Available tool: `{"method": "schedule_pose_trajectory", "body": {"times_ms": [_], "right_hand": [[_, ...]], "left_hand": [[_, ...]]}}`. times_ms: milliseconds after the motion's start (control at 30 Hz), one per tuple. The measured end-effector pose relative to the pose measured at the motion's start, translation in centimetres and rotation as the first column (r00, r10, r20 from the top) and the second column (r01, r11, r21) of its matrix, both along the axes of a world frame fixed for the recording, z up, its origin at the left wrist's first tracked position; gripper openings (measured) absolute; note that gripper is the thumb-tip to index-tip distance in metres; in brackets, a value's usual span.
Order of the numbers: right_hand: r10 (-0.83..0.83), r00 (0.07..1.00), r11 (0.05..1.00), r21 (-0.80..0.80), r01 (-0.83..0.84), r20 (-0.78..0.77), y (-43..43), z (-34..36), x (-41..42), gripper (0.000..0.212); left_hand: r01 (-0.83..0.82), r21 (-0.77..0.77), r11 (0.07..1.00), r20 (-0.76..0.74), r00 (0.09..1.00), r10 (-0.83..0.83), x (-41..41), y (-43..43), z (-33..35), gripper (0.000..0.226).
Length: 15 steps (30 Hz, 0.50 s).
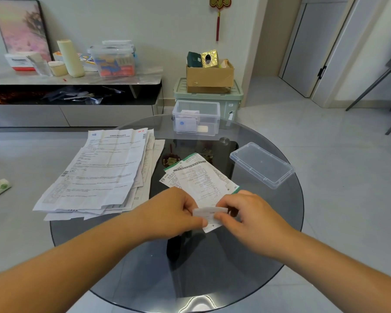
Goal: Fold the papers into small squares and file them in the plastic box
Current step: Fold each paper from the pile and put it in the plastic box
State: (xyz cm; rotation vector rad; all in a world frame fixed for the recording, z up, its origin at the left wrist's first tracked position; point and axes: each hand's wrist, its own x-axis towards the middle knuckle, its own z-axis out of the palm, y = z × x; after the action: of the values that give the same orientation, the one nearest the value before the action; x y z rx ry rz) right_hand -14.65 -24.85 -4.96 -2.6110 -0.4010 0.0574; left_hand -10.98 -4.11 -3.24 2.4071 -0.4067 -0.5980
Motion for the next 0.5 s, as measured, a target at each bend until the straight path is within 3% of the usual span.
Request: {"method": "schedule_pose_trajectory", "body": {"times_ms": [100,200,300,400,500], "right_hand": [[-0.051,0.998,0.999,0.008,0.051,-0.046,0.1,-0.2,0.5,0.013],[-0.067,0.997,0.996,-0.069,0.065,-0.034,0.2,-0.4,1.0,0.035],[-0.057,0.997,0.984,-0.174,0.046,-0.061,0.1,-0.4,1.5,0.054],[-0.032,0.997,0.971,-0.239,0.014,-0.073,0.3,0.0,1.9,0.059],[-0.046,0.993,0.984,-0.174,0.026,-0.113,0.4,0.3,2.2,0.055]], "left_hand": [[0.017,0.165,0.986,0.200,0.979,-0.050,-0.2,-0.6,-0.5,0.024],[-0.023,0.208,0.978,0.287,0.957,-0.039,0.2,-0.9,-0.9,0.032],[-0.076,0.191,0.979,0.304,0.953,0.015,0.5,-1.0,-1.3,0.034],[-0.100,0.157,0.982,0.268,0.962,0.055,0.6,-0.9,-1.3,0.041],[-0.073,0.148,0.986,0.217,0.975,0.040,1.0,-1.0,-1.2,0.046]]}}
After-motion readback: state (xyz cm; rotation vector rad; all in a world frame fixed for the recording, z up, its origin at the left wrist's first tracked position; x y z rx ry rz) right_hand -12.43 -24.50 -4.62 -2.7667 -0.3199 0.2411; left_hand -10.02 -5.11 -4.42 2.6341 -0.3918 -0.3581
